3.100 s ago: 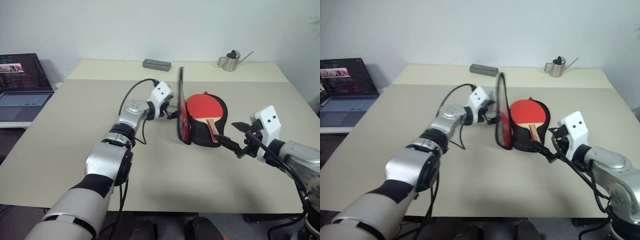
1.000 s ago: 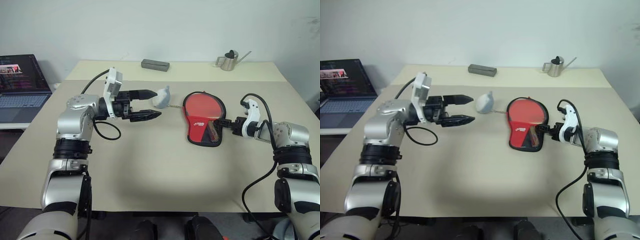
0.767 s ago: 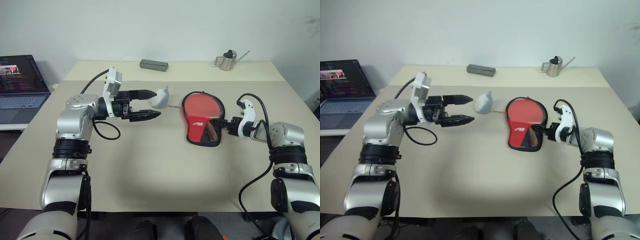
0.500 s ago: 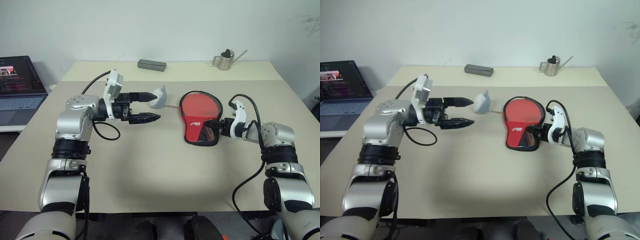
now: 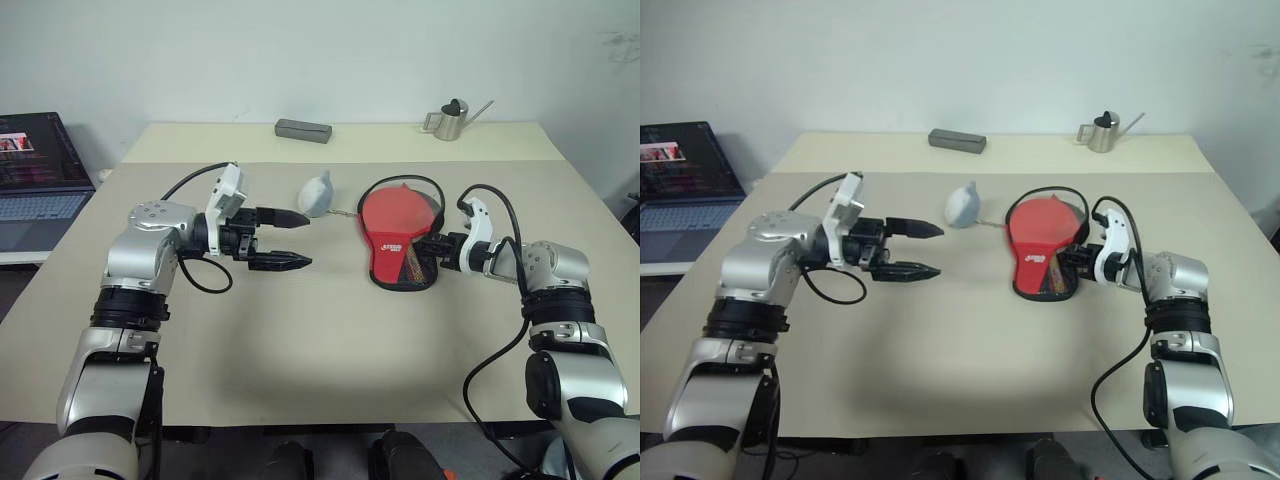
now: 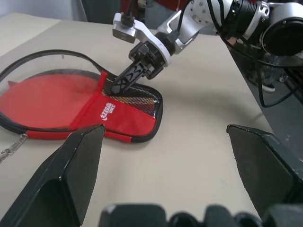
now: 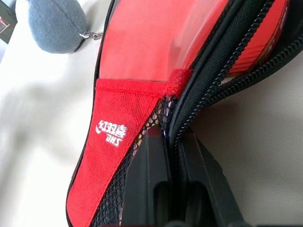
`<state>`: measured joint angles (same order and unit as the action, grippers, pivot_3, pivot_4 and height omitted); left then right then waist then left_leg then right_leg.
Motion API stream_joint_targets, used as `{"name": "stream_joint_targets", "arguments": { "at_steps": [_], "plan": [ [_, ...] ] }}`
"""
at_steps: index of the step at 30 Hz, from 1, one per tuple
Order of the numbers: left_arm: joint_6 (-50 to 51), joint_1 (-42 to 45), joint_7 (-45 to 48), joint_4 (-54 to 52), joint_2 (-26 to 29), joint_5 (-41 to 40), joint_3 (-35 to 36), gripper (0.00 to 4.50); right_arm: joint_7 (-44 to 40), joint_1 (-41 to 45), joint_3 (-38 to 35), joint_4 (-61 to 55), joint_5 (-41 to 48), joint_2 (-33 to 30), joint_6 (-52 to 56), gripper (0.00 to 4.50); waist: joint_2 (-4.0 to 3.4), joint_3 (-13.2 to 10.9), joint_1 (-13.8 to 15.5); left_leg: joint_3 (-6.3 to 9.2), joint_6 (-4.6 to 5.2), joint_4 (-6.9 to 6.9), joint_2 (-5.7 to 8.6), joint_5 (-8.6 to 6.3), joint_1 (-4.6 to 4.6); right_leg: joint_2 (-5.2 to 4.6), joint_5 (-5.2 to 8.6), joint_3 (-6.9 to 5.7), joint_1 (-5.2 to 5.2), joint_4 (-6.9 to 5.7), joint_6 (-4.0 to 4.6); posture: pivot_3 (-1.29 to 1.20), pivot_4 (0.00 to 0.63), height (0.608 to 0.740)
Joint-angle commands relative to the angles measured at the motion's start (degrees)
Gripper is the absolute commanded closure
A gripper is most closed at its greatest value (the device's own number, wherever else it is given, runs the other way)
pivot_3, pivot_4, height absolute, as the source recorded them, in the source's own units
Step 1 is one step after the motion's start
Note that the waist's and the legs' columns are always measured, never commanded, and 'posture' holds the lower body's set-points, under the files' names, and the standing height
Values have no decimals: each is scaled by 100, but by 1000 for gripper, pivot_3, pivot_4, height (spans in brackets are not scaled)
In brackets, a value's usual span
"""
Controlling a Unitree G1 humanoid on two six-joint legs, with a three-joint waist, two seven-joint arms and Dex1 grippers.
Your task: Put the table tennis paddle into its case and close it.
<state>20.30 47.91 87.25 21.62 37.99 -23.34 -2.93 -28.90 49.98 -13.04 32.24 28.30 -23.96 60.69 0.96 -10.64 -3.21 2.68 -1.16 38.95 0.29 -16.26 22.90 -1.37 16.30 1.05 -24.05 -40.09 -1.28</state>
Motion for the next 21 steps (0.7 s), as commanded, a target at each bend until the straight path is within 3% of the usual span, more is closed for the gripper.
{"name": "stream_joint_targets", "arguments": {
  "at_steps": [1,7,21],
  "plan": [
    [-72,36,307,-311,136,-42,-31,0,76,-114,-145,-210,103,23,251,4456,0,0,6,0,0,0,0,0,1,0,0,0,0,1,0,0,150,740],
    [-23,-24,471,-511,269,-118,-166,0,123,-541,-220,-1033,347,1,960,4456,0,0,25,5,0,-2,0,0,3,-1,0,0,0,4,0,0,150,740],
    [128,-846,525,-1717,1383,-935,-853,0,681,-1715,-904,-3599,1074,288,2873,4456,0,0,49,16,1,-6,-1,-1,4,1,1,4,4,8,1,0,150,740]
  ]
}}
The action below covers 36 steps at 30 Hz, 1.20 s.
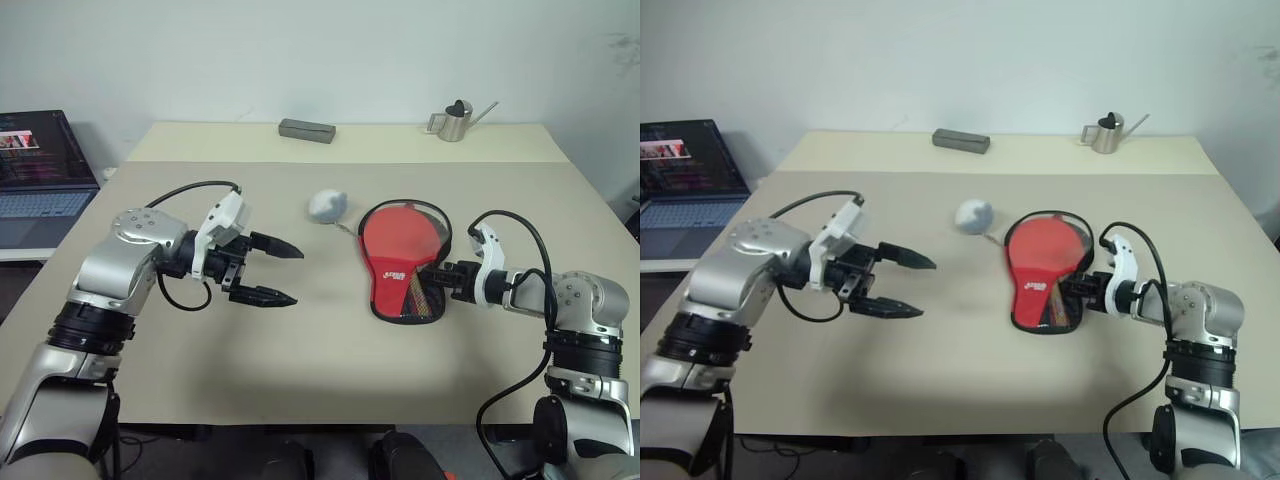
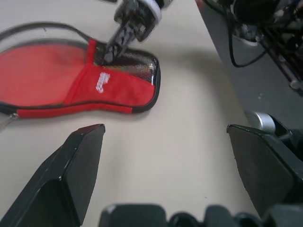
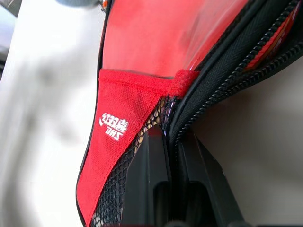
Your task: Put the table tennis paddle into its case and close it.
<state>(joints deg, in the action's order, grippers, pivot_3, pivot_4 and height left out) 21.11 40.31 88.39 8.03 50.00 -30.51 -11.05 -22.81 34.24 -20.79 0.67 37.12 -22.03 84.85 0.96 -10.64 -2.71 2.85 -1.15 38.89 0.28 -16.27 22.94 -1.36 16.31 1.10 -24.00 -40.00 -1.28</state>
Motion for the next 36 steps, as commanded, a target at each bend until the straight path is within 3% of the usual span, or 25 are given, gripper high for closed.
{"name": "stream_joint_targets", "arguments": {
  "at_steps": [1,10,20,28,36],
  "plan": [
    [99,-148,411,-458,220,-278,-40,0,103,-212,-190,-607,227,147,598,4456,0,0,-1,0,0,0,0,0,0,1,0,0,0,0,0,0,150,740],
    [139,-639,411,-1131,497,-499,-124,0,447,-1028,-398,-1469,1005,96,765,4456,0,0,0,2,1,-1,0,0,-1,1,1,-1,4,3,0,0,150,740],
    [-16,-849,411,-1529,914,-831,-337,0,1195,-2154,-319,-2297,2985,-585,765,4456,0,0,37,11,2,-2,1,-1,-9,1,3,-9,26,19,-1,0,150,740],
    [-38,-889,411,-1694,1077,-1042,-447,0,2070,-2628,-337,-2550,4305,-787,737,4456,0,0,50,10,3,-3,-2,-2,-34,7,5,-8,50,20,0,0,150,740],
    [-69,-892,411,-1662,1038,-1057,-496,0,3346,-2952,277,-2453,5528,-1111,-270,4456,1,0,40,11,3,-4,-3,-2,-34,8,5,-9,52,25,0,0,150,740]
  ]
}}
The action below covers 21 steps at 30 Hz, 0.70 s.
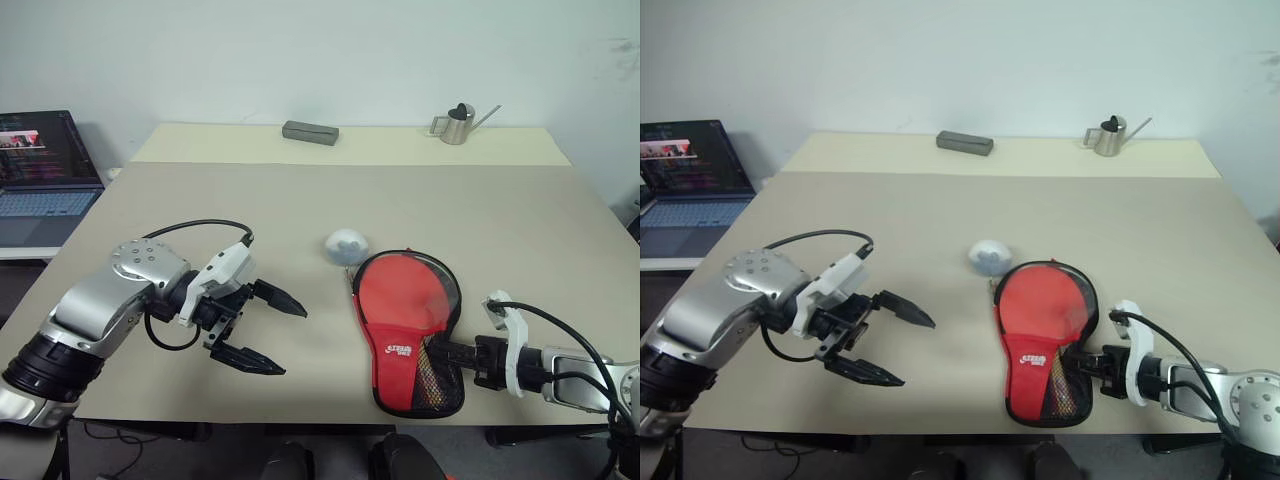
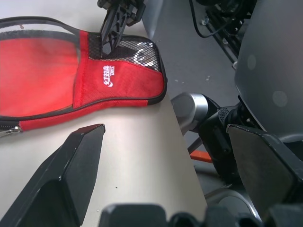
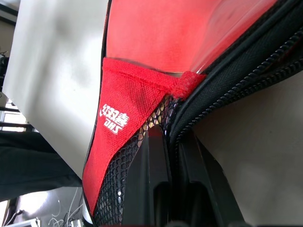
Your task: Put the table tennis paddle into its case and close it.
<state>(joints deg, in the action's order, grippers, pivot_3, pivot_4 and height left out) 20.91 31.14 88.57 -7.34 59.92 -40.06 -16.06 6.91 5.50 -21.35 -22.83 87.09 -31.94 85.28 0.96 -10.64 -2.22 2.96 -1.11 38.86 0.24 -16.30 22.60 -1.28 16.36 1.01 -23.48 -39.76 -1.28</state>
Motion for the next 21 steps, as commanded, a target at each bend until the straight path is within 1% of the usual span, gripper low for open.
{"name": "stream_joint_targets", "arguments": {
  "at_steps": [1,6,10,15,17,19,21],
  "plan": [
    [-54,27,393,-118,42,-100,3,0,507,-96,439,-85,657,-182,-458,4456,0,0,-16,-1,0,0,-1,0,-2,1,0,1,0,0,0,0,150,740],
    [-55,25,393,-102,10,-87,21,0,940,-138,943,-47,1104,-472,-1063,4456,0,0,-57,-3,0,0,-8,0,-12,10,0,2,8,-1,0,0,150,740],
    [-68,-13,393,-97,-9,-64,50,0,990,-206,1229,-116,1254,-828,-1300,4456,0,0,-76,-6,0,-1,-14,0,-19,15,0,5,12,-1,0,0,150,740],
    [-66,-51,393,-95,-33,-35,82,0,1177,-355,1437,-109,1500,-1112,-1766,4456,1,1,-67,-2,0,-2,-14,0,-17,15,0,2,18,12,1,0,150,740],
    [-72,-54,393,-88,-48,-22,87,0,1214,-424,1451,-126,1562,-1260,-1897,3964,2,1,-60,-1,0,-3,-13,0,-16,14,0,1,20,16,1,0,150,740],
    [-78,-67,393,-90,-74,-1,95,0,1061,-491,1398,-222,1608,-1468,-1957,3483,2,1,-43,2,1,-3,-13,-1,-15,14,0,-1,21,19,1,0,150,740],
    [-79,-61,393,-76,-93,8,94,0,816,-577,1271,-279,1688,-1755,-1954,2711,2,0,-26,2,1,-4,-12,-1,-13,14,0,-1,21,22,0,0,150,740]
  ]
}}
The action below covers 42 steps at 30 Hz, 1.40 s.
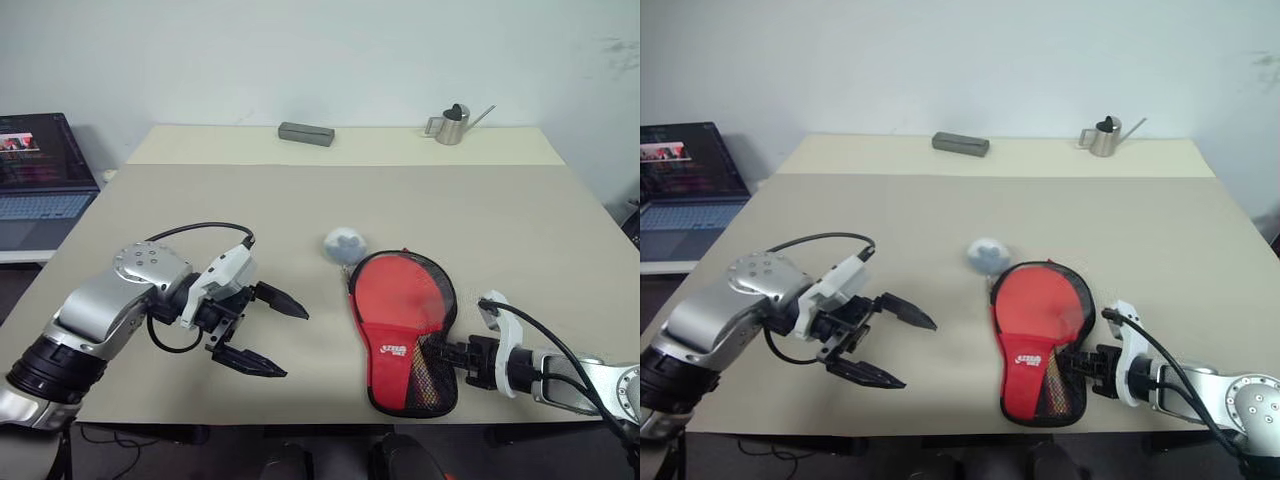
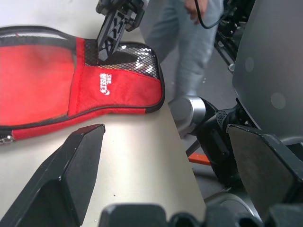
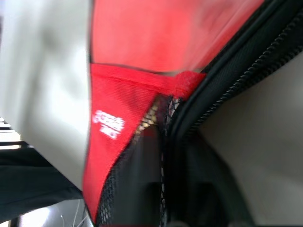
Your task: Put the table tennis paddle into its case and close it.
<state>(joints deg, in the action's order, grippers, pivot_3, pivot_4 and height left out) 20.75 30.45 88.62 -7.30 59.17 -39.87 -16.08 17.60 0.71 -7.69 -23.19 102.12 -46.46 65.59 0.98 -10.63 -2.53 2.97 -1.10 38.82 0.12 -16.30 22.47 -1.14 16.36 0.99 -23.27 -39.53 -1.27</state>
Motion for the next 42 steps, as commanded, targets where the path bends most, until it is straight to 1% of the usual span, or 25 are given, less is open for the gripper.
{"name": "stream_joint_targets", "arguments": {
  "at_steps": [1,4,7,8,9,11,17,20,21,25,29,35,40,42],
  "plan": [
    [-66,26,388,-60,-28,-6,88,0,-355,-163,-180,-230,249,-458,12,2485,0,0,20,1,0,0,0,0,1,0,0,-1,0,2,0,0,150,740],
    [-112,111,388,47,-89,46,40,0,-569,-345,-419,-167,414,-877,-64,1482,2,-1,55,1,2,1,1,-1,4,-1,0,-2,0,7,0,0,150,740],
    [-128,135,388,77,-130,73,34,0,-802,-402,-554,-182,506,-1096,-190,452,3,-2,66,0,2,1,0,-1,4,-1,-1,-1,0,8,0,0,150,740],
    [-126,133,388,75,-141,75,38,0,-910,-405,-610,-210,502,-1137,-220,174,3,-2,66,0,2,1,0,-1,4,-1,-1,-2,0,9,0,0,150,740],
    [-121,130,388,71,-153,77,42,0,-1040,-415,-673,-241,504,-1170,-241,67,3,-2,67,0,2,1,0,-1,4,-1,-1,-1,0,9,0,0,150,740],
    [-117,110,388,58,-170,79,52,0,-1259,-473,-784,-302,507,-1222,-273,67,3,-2,69,0,2,1,0,-1,4,-1,-1,-1,0,10,0,0,150,740],
    [-52,57,388,23,-219,66,106,0,-2614,-813,-1308,-631,347,-1483,-64,67,4,-2,83,4,4,1,1,-2,11,-1,-2,-5,1,18,0,0,150,740],
    [15,68,387,80,-289,92,190,0,-3292,-559,-1461,-733,-264,-1512,-238,67,4,-2,80,1,4,2,0,-2,8,-1,-2,-3,3,20,-1,0,150,740],
    [38,92,342,124,-339,105,232,0,-3354,-381,-1431,-701,-431,-1460,-364,67,4,-2,80,1,4,2,0,-2,5,-1,-2,-3,5,21,-2,0,150,740],
    [142,121,45,269,-520,155,413,0,-3764,321,-1096,-737,-1742,-1362,-840,67,4,-2,79,-1,4,3,-1,-2,2,0,-2,-3,6,23,-2,0,150,740],
    [246,18,-218,273,-669,186,643,0,-4467,704,-397,-986,-3574,-1456,-1559,67,4,-2,84,7,4,0,-4,-3,16,1,-2,-11,3,40,-1,0,150,740],
    [270,150,-687,605,-976,381,1025,0,-5355,1411,590,-611,-5381,-1150,-2564,67,4,-2,81,3,8,5,2,-5,21,-7,-8,-6,1,47,-9,0,150,740],
    [121,288,-909,1019,-1028,639,1313,0,-5697,2019,1060,-198,-6075,-603,-2864,67,3,-2,82,5,8,7,1,-5,19,-6,-10,-9,1,44,-6,0,150,740],
    [61,297,-941,1139,-1035,735,1387,0,-5681,2211,1133,-79,-6130,-290,-2809,67,3,-2,74,5,8,6,1,-5,20,-6,-11,-8,0,44,-5,0,150,740]
  ]
}}
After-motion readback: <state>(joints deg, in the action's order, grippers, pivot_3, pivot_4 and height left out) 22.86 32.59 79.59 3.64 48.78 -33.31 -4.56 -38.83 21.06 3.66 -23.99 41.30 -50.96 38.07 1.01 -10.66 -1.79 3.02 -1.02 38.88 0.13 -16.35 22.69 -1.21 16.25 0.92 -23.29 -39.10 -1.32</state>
